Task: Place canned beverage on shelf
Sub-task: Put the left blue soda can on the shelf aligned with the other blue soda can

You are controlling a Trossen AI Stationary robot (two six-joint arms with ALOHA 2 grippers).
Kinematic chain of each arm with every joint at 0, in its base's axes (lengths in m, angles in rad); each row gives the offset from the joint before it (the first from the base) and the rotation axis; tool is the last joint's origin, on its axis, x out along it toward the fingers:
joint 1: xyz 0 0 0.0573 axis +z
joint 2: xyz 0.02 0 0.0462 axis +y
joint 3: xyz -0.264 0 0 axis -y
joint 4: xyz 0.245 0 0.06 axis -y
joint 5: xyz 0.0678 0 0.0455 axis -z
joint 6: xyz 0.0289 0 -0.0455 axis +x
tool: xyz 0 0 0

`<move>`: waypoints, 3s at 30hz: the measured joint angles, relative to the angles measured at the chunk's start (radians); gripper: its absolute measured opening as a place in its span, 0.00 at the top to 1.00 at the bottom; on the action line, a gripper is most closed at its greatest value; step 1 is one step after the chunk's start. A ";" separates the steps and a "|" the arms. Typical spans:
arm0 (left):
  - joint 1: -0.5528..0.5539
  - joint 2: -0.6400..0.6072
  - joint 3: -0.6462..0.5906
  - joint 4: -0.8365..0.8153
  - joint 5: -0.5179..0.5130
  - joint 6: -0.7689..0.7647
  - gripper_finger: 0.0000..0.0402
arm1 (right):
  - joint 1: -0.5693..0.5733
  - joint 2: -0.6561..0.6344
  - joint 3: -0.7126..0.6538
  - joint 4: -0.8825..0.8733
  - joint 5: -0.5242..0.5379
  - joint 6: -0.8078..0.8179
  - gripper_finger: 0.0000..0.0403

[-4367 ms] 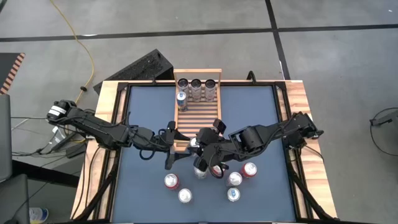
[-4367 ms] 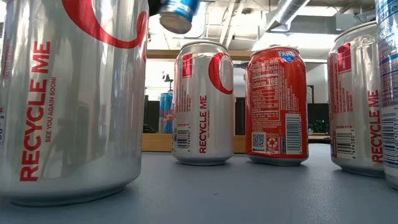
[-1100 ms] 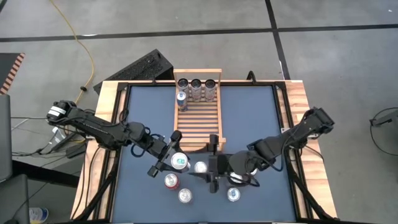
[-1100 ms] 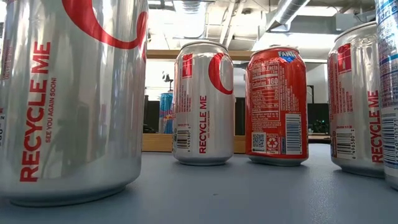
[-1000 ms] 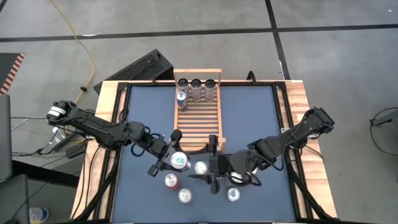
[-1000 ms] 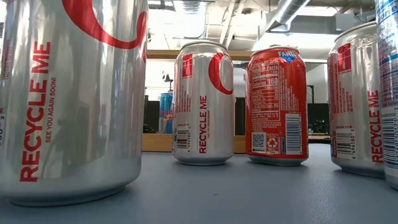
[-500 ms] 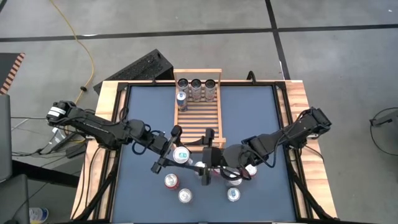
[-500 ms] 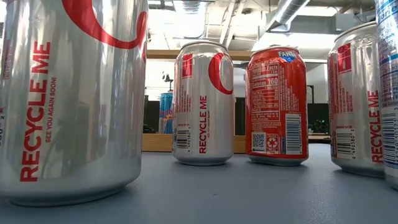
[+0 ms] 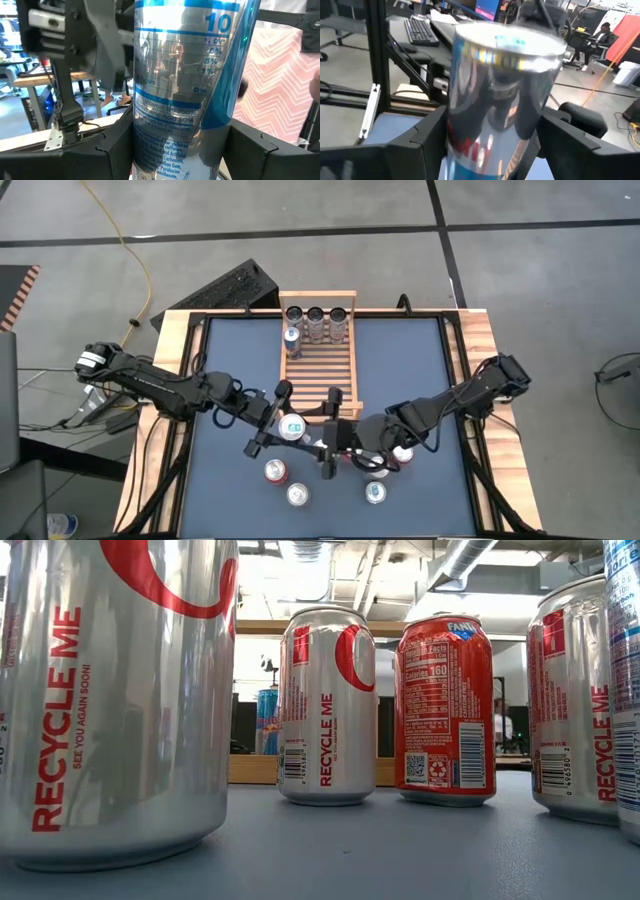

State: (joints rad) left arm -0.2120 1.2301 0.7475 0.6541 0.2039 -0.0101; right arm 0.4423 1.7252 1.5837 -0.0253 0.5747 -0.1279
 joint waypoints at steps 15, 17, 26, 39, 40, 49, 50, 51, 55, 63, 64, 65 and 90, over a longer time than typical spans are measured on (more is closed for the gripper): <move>-0.001 0.000 0.000 0.000 0.001 -0.013 0.43 | 0.001 -0.003 0.001 -0.007 0.001 0.008 0.65; -0.001 0.000 0.000 -0.001 0.001 -0.017 0.43 | 0.001 -0.003 0.001 -0.009 0.001 0.008 0.66; 0.000 0.000 0.000 -0.010 0.007 -0.018 0.40 | 0.001 -0.003 0.001 -0.014 0.001 0.011 0.63; -0.002 -0.170 0.003 -0.389 -0.194 -0.014 0.27 | 0.001 0.000 -0.001 -0.041 0.023 0.008 0.64; -0.002 -0.191 0.003 -0.419 -0.223 -0.022 0.27 | 0.000 0.000 -0.001 -0.038 0.031 0.008 0.64; 0.000 -0.389 0.002 -0.587 -0.432 -0.051 0.27 | 0.003 -0.001 0.000 -0.083 0.046 0.044 0.64; -0.002 -0.405 0.002 -0.568 -0.422 -0.039 0.27 | 0.001 -0.002 0.000 -0.090 0.050 0.048 0.64; -0.005 -0.420 0.002 -0.549 -0.419 -0.023 0.27 | 0.000 -0.002 0.000 -0.101 0.055 0.055 0.64; -0.037 -0.431 0.015 -0.563 -0.427 0.057 0.27 | -0.008 -0.002 0.000 -0.159 0.051 0.097 0.64; -0.096 -0.276 0.208 -0.885 -0.558 0.118 0.27 | -0.029 -0.002 0.000 -0.209 0.050 0.155 0.64; -0.099 -0.249 0.243 -0.931 -0.566 0.118 0.27 | -0.031 -0.002 0.000 -0.209 0.050 0.155 0.64; -0.103 -0.223 0.277 -0.970 -0.569 0.120 0.27 | -0.033 -0.002 0.000 -0.213 0.050 0.158 0.64; -0.141 0.018 0.574 -1.162 -0.555 0.259 0.27 | -0.042 -0.001 -0.001 -0.395 0.040 0.298 0.64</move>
State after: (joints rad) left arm -0.3531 1.2483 1.3212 -0.5076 -0.3507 0.2485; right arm 0.4006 1.7241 1.5823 -0.4205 0.6147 0.1701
